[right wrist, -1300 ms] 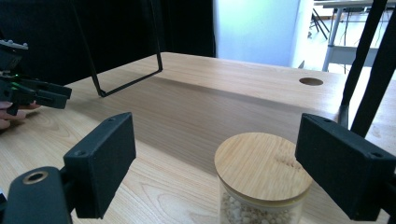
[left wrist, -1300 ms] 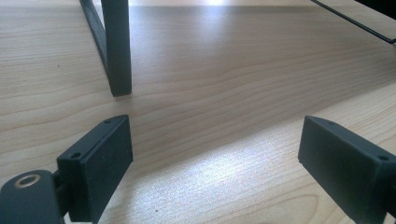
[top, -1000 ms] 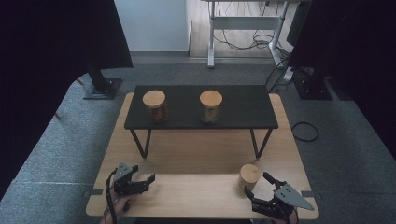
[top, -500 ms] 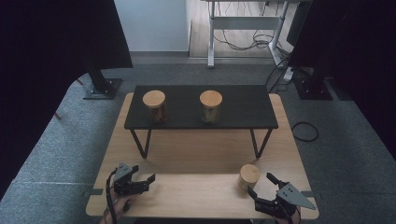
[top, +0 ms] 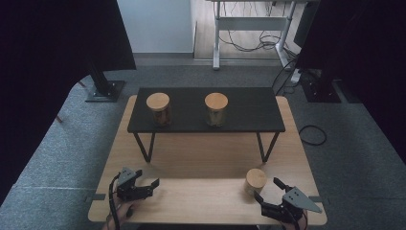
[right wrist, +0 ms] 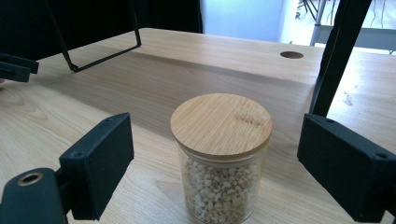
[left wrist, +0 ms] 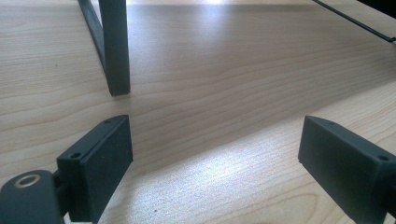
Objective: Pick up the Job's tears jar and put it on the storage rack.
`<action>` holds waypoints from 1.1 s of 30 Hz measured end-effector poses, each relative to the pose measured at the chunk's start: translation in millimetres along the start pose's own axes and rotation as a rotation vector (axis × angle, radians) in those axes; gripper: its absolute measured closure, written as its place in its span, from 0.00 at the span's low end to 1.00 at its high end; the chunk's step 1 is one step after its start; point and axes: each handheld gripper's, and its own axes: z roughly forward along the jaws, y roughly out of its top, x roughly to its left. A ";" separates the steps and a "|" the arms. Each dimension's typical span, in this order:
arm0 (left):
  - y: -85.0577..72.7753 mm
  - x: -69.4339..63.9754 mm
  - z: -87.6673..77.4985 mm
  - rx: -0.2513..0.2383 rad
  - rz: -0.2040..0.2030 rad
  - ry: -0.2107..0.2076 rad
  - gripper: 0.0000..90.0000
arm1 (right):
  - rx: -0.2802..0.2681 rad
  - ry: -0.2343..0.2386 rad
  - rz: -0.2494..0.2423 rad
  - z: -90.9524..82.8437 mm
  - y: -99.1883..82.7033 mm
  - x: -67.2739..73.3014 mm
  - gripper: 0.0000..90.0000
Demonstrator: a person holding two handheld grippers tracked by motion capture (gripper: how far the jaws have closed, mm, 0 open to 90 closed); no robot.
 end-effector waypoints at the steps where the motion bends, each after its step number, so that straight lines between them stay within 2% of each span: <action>1: 0.0 -0.1 0.1 0.001 0.001 0.000 0.10 | 0.001 -0.001 0.001 0.4 -0.4 -0.3 0.12; 24: 0.2 -0.9 0.7 0.003 0.004 -0.002 0.10 | 0.075 -0.014 -0.015 25.9 -10.2 -3.7 0.10; 33: 0.2 -1.3 0.8 0.004 0.007 0.002 0.10 | 0.120 -0.047 -0.061 38.8 -12.0 1.0 0.10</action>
